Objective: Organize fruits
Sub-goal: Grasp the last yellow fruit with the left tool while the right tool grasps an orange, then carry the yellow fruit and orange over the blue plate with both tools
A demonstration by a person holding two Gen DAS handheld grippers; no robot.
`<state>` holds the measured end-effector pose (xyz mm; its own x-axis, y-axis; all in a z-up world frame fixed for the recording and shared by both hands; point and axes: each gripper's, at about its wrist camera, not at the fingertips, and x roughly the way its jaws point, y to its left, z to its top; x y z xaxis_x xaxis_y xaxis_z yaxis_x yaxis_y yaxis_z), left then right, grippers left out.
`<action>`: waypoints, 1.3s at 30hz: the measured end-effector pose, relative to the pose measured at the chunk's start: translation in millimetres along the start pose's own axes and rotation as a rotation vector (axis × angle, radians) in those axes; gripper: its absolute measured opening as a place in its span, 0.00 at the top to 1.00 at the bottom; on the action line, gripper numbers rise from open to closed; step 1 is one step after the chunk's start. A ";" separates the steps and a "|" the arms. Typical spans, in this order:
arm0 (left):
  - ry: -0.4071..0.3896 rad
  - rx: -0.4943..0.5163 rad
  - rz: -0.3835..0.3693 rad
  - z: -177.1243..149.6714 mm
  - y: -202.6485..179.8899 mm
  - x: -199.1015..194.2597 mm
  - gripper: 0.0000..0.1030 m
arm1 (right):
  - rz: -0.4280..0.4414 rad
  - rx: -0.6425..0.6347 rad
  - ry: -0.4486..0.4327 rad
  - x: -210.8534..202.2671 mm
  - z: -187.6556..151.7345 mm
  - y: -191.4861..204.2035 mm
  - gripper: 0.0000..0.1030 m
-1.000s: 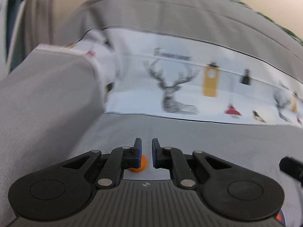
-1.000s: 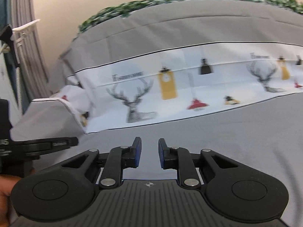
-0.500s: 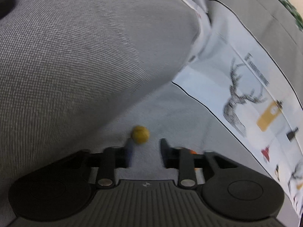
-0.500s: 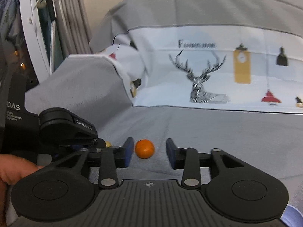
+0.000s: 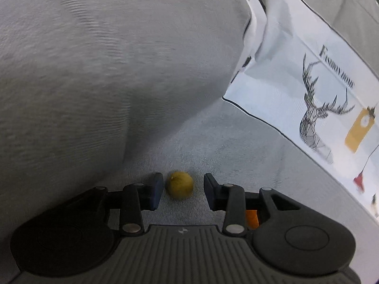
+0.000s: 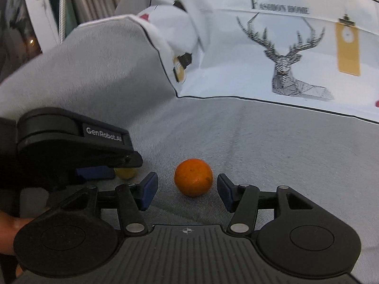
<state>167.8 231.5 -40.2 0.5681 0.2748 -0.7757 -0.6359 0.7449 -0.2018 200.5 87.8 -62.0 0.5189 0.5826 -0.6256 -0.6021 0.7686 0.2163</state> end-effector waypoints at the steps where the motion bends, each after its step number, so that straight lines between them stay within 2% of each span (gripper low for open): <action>1: 0.000 0.021 0.008 -0.7 -3.2 2.0 0.60 | -0.002 -0.006 0.009 4.4 -0.6 0.1 0.44; 2: -0.001 0.046 0.017 -1.8 -6.4 3.3 0.62 | -0.004 -0.013 0.003 4.9 -1.9 0.8 0.45; 3: -0.003 0.064 0.025 -2.1 -9.3 5.1 0.65 | -0.012 -0.026 -0.008 4.8 -2.6 2.6 0.52; 4: -0.005 0.082 0.035 -2.6 -11.2 6.0 0.73 | -0.026 -0.034 -0.010 5.1 -2.3 2.7 0.63; 7: -0.002 0.110 0.037 -3.0 -12.7 7.2 0.74 | -0.018 -0.038 -0.010 1.1 -1.2 0.9 0.63; 11: -0.007 0.104 0.026 -2.2 -9.2 0.5 0.74 | -0.063 -0.084 -0.034 -20.5 -1.7 1.2 0.63; 14: 0.002 0.087 -0.007 -5.2 -5.6 -11.6 0.74 | -0.086 -0.074 -0.056 -45.4 0.4 -2.8 0.63; 18: -0.002 0.124 -0.062 -13.0 -9.4 -36.4 0.74 | -0.122 -0.071 -0.100 -91.7 -0.8 -5.0 0.63; 21: -0.028 0.190 -0.126 -22.0 -17.5 -60.7 0.74 | -0.145 -0.025 -0.138 -134.9 -5.6 -13.4 0.63; 24: -0.032 0.223 -0.231 -35.2 -26.1 -85.2 0.74 | -0.172 0.024 -0.187 -182.8 -17.1 -22.0 0.63; 26: -0.079 0.258 -0.293 -45.8 -34.9 -107.1 0.74 | -0.192 0.040 -0.222 -215.1 -29.9 -25.3 0.63; 30: -0.166 0.366 -0.431 -75.3 -50.7 -155.6 0.74 | -0.244 0.050 -0.262 -271.1 -70.1 -30.5 0.63; 33: -0.201 0.442 -0.511 -104.7 -59.6 -186.7 0.74 | -0.322 0.053 -0.267 -300.9 -103.6 -36.7 0.63; 35: -0.204 0.498 -0.550 -126.7 -62.8 -202.2 0.74 | -0.353 0.065 -0.283 -314.1 -121.4 -41.2 0.63; 39: -0.185 0.590 -0.579 -166.1 -69.3 -220.8 0.74 | -0.396 0.101 -0.329 -335.5 -156.4 -51.4 0.63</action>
<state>-0.3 18.2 45.8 0.8289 -0.1916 -0.5255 0.1301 0.9798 -0.1520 -37.5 -188.6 19.5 0.8678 0.2818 -0.4093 -0.2678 0.9590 0.0923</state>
